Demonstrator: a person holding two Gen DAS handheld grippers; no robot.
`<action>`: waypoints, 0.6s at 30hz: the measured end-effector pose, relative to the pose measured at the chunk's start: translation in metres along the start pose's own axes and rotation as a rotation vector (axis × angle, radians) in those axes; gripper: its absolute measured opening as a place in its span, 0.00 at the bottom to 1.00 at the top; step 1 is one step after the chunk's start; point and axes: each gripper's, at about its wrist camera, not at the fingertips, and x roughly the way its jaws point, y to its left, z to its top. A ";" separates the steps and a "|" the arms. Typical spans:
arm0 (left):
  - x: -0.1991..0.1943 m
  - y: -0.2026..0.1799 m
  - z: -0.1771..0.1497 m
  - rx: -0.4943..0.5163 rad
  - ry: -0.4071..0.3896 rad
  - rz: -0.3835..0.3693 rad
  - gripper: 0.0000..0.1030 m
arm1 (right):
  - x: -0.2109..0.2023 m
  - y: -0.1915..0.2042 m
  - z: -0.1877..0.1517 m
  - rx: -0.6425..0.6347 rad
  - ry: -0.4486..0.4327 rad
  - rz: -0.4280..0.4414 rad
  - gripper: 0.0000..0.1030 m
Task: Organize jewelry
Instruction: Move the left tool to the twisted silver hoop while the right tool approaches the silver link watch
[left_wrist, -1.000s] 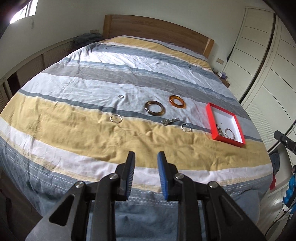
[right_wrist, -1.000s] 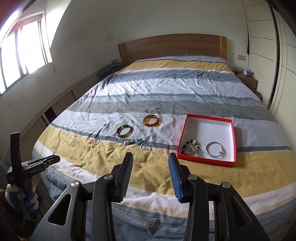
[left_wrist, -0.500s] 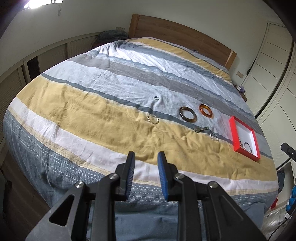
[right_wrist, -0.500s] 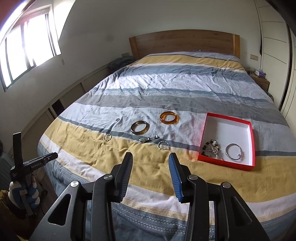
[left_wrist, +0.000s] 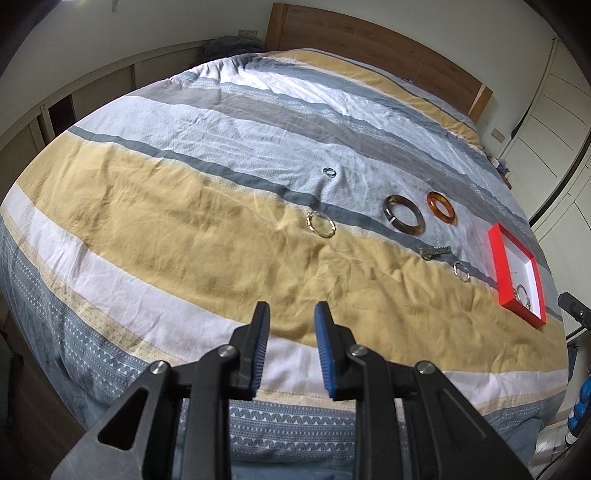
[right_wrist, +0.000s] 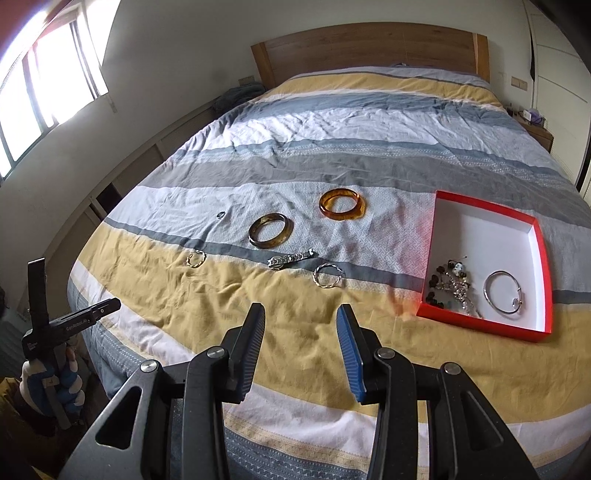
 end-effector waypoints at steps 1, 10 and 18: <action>0.005 -0.001 0.002 0.002 0.001 0.001 0.23 | 0.007 -0.002 0.001 0.005 0.008 0.004 0.39; 0.053 -0.008 0.030 0.015 0.028 -0.001 0.23 | 0.065 -0.011 0.015 0.027 0.084 0.038 0.39; 0.088 -0.010 0.043 0.018 0.052 -0.003 0.23 | 0.109 -0.010 0.022 0.038 0.129 0.084 0.39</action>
